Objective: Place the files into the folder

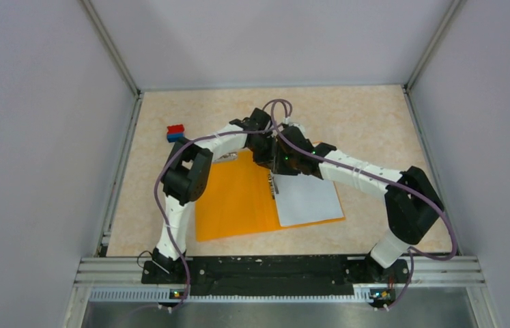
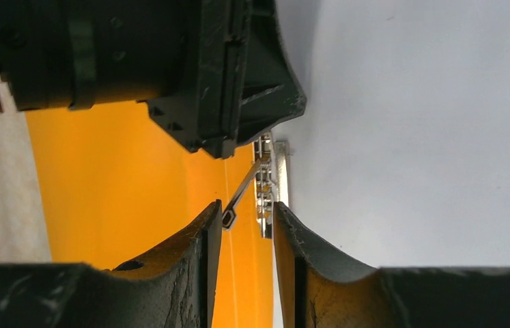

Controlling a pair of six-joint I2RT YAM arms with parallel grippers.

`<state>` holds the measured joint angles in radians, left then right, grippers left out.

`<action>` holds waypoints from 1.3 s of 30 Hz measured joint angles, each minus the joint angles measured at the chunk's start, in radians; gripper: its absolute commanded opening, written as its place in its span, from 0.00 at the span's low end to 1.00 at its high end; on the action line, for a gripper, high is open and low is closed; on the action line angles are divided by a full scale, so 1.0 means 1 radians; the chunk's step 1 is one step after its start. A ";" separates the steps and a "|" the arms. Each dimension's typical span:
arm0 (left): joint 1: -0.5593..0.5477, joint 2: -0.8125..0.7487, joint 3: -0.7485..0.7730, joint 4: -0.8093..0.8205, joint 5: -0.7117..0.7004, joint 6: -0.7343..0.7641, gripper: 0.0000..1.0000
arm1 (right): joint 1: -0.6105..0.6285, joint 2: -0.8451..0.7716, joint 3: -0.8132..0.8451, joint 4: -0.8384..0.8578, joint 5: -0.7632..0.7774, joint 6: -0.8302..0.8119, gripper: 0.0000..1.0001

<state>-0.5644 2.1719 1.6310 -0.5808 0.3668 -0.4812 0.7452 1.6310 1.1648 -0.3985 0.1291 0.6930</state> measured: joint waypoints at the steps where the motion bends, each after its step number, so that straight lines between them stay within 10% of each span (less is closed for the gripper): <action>1: 0.000 0.003 0.000 0.000 -0.001 -0.001 0.17 | 0.010 0.000 0.000 0.000 0.000 0.001 0.34; 39: 0.011 0.026 0.016 -0.015 0.014 -0.008 0.12 | 0.105 0.095 0.029 -0.022 0.084 0.019 0.19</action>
<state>-0.5537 2.1983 1.6474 -0.5961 0.3809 -0.4892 0.8505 1.7264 1.1938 -0.4202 0.2131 0.7116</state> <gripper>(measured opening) 0.122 0.202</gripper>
